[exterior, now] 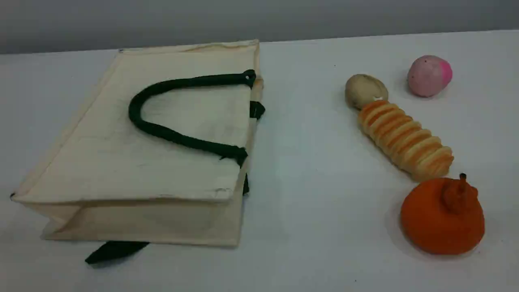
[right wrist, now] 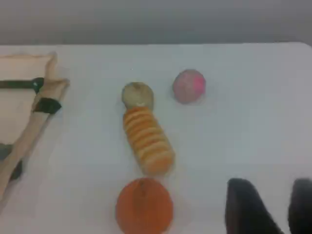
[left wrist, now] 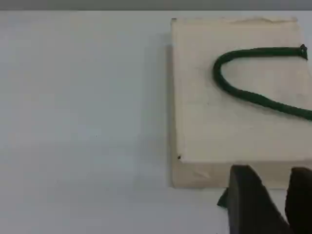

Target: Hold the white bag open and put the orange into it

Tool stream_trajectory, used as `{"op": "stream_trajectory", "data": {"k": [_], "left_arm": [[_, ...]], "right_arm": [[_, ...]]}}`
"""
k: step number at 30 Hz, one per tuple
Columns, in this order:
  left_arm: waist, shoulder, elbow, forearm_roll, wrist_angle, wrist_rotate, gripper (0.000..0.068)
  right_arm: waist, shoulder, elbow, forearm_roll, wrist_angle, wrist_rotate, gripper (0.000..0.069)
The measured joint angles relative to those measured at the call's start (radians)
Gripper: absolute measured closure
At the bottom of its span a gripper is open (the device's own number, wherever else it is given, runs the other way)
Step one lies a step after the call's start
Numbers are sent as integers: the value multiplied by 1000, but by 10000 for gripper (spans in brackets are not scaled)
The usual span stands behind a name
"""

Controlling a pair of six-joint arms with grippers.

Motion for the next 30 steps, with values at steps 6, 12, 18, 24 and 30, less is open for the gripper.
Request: {"op": "stream_trajectory", "data": {"k": [6,12,18,24,30], "left_arm": [[0,0,0,0,0,0,477],[0,0,0,0,0,0,474],[0,0,0,0,0,0,473],[0,0,0,0,0,0,472],[0,0,0,0,0,0,470]], "right_arm": [[0,0,0,0,0,0,468],[0,0,0,0,0,0,461],[0,0,0,0,0,0,461],[0,0,0,0,0,0,459],[0,0,0,0,0,0,459]]}}
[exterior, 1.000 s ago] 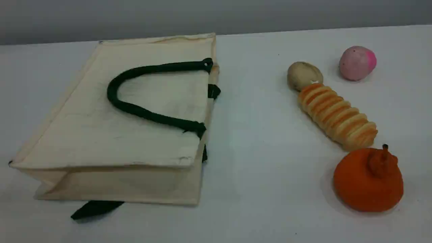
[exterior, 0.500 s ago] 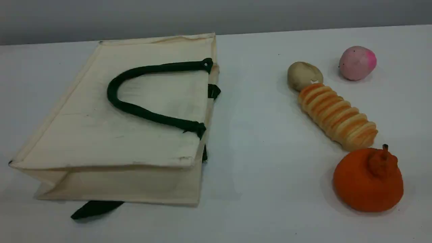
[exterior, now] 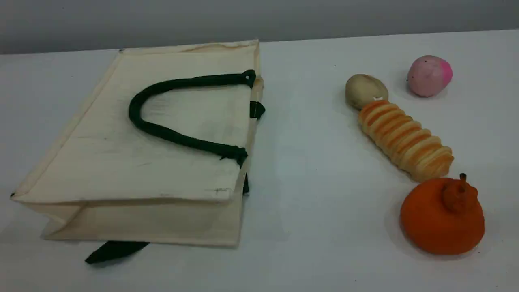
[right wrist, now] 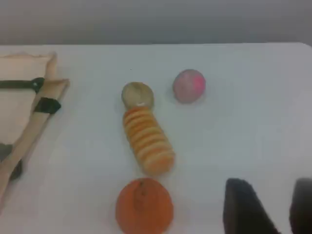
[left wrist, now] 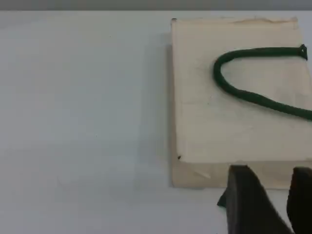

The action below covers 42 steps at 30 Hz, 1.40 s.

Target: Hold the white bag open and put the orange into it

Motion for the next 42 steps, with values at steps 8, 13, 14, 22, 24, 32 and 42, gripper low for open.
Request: {"op": "stream_trajectory", "data": {"k": [8,13,14,22,24,32,42], "left_arm": [[0,0,0,0,0,0,463],[0,0,0,0,0,0,459],[0,0,0,0,0,0,458],[0,2,-4,-1,-2,0,450],[0,18,-19,-1,-18,0,449],[0,265,-137,-52,-39,32,444],[0,727,-239,-196,-200,214,412]], "right_arm": [[0,0,0,2,0,0,459],[0,0,0,13,0,0,459],[0,0,0,26,0,0,459],[0,0,0,52,-7,0,458],[0,0,0,52,-7,6,456],[0,117,-15,92,-52,2,455],[0,439,-20,371,-315,-280,344]]}}
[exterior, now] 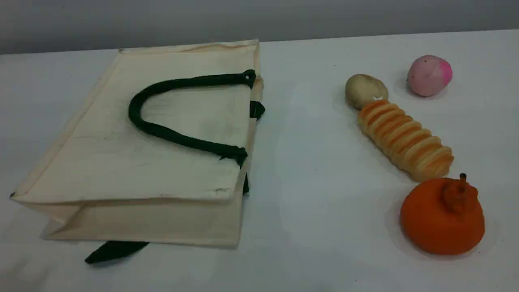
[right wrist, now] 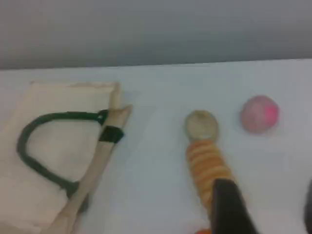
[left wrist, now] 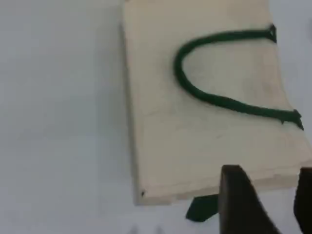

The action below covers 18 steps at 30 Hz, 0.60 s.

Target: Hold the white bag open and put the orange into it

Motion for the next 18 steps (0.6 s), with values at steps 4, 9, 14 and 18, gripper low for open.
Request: {"op": "stream_trajectory", "data": {"k": [4,9,14,18], "left_arm": [[0,133,0,-91,-71,88,311],[0,291,0,-99,-147,72,208],[0,452,0,-98,-226,-38,194],[0,566,0,-98,-295,-112,194]], "right_arm": [[0,140,0,132,-78,-147,225],[0,297,0,273,-134,-251,182],[0,439,0,393,-146,-305,178],[0,533,0,506,-146,-366,178]]}}
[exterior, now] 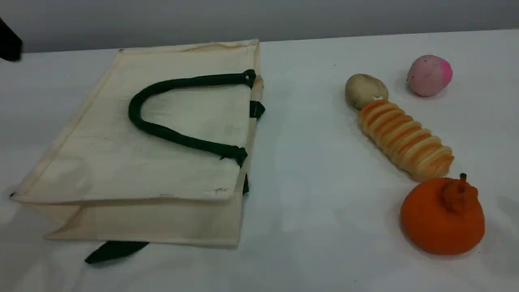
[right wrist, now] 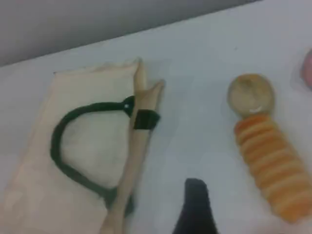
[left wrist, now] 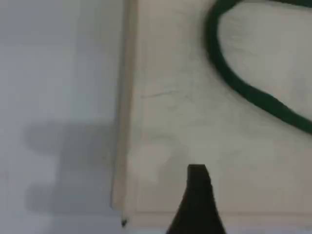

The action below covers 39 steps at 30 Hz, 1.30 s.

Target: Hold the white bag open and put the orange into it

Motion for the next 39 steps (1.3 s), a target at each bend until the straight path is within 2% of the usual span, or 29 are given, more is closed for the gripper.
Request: {"op": "stream_trajectory", "data": {"k": [3,13,20,23,29,32,39], "left_arm": [[0,68,0,-2,-58,-25,194],[0,253,-4,-81,-202,-22,194],[-4,389,-101,-101,-198,-20,194],[-27,439,-160,-103,-173,-18,194],[-109,560,-283,-101,-142,-23,194],[-115,612,-328,-97,-143,-54,194],[-130,681,-350,-96,-141,-47,194]], "right_arm": [[0,60,0,81,0,-64,178],[0,215,-1,368,-6,-305,178],[0,240,-1,414,5,-362,178],[0,240,-1,414,5,-373,178],[0,240,-2,413,-3,-379,178],[0,240,-2,413,-3,-379,178],[0,240,-2,413,-4,-379,178]]}}
